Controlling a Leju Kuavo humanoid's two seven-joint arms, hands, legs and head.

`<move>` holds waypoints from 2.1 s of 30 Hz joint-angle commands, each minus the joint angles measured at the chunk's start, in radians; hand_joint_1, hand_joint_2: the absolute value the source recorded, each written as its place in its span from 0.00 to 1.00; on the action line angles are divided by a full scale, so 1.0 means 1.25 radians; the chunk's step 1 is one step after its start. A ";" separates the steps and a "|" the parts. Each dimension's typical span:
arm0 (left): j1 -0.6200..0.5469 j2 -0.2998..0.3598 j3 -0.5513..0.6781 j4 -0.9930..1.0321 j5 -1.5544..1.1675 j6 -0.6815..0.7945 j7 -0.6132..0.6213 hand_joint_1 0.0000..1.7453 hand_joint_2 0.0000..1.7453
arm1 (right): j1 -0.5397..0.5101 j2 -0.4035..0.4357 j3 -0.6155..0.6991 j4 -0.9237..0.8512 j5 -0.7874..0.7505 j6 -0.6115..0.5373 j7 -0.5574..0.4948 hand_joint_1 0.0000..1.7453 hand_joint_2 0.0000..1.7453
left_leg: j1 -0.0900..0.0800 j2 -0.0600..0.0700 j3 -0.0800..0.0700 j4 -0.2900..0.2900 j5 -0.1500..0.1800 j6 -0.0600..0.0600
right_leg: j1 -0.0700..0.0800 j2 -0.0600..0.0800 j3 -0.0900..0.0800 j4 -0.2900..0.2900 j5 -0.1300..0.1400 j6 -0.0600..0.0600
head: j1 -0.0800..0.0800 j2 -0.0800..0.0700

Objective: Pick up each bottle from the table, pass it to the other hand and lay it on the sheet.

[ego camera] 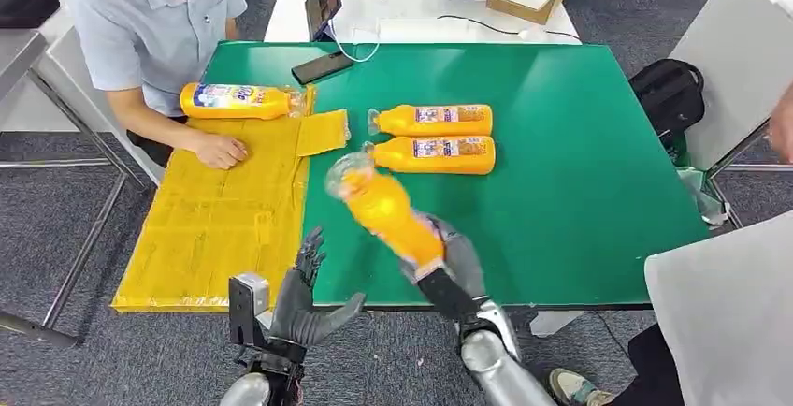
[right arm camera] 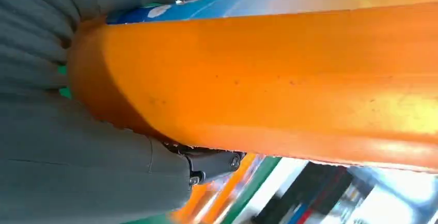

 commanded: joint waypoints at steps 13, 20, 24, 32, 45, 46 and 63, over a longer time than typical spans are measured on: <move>-0.055 0.021 -0.068 0.011 0.020 -0.020 0.000 0.00 1.00 | -0.062 0.033 0.269 0.235 0.054 0.008 -0.049 1.00 1.00 | 0.001 -0.001 0.002 0.000 0.000 -0.002 | 0.002 -0.001 0.003 -0.001 -0.001 -0.002 | 0.000 0.000; -0.070 0.017 -0.081 0.041 0.062 -0.047 0.027 1.00 1.00 | -0.057 0.031 0.282 0.201 0.021 0.023 -0.075 0.90 1.00 | 0.001 -0.001 0.001 0.000 0.000 -0.001 | 0.001 -0.002 0.001 0.000 -0.001 -0.001 | 0.000 0.000; -0.065 0.017 -0.081 0.046 0.091 -0.061 0.027 1.00 1.00 | -0.021 0.035 0.272 0.131 -0.011 -0.013 -0.113 0.00 0.00 | 0.001 -0.001 0.001 0.000 0.000 -0.001 | 0.001 -0.002 0.002 -0.001 -0.001 -0.002 | 0.000 0.000; -0.072 0.013 -0.039 0.030 0.107 0.002 0.027 1.00 1.00 | 0.009 0.029 0.277 0.084 -0.034 -0.072 -0.113 0.00 0.00 | 0.001 0.000 0.000 0.000 0.000 -0.001 | 0.001 -0.001 0.001 0.000 -0.001 -0.002 | 0.000 0.000; -0.130 0.039 0.120 0.084 -0.113 0.262 -0.034 1.00 1.00 | 0.066 -0.014 0.227 -0.058 -0.142 -0.122 -0.113 0.00 0.00 | 0.001 -0.001 0.001 0.000 0.000 -0.001 | 0.001 -0.002 0.001 -0.001 0.000 -0.002 | 0.000 0.000; -0.143 0.046 0.134 0.120 -0.156 0.281 -0.002 1.00 1.00 | 0.067 -0.006 0.200 -0.040 -0.157 -0.104 -0.113 0.00 0.00 | 0.001 -0.001 0.002 0.000 0.000 -0.002 | 0.001 -0.002 0.002 -0.001 -0.001 -0.002 | 0.000 0.000; -0.401 0.143 0.115 0.580 -0.717 0.187 0.213 0.86 1.00 | 0.031 0.039 0.088 0.057 -0.178 -0.045 -0.113 0.00 0.00 | 0.001 -0.002 0.002 -0.001 0.001 -0.002 | 0.001 -0.003 0.003 -0.001 0.000 -0.002 | 0.000 0.000</move>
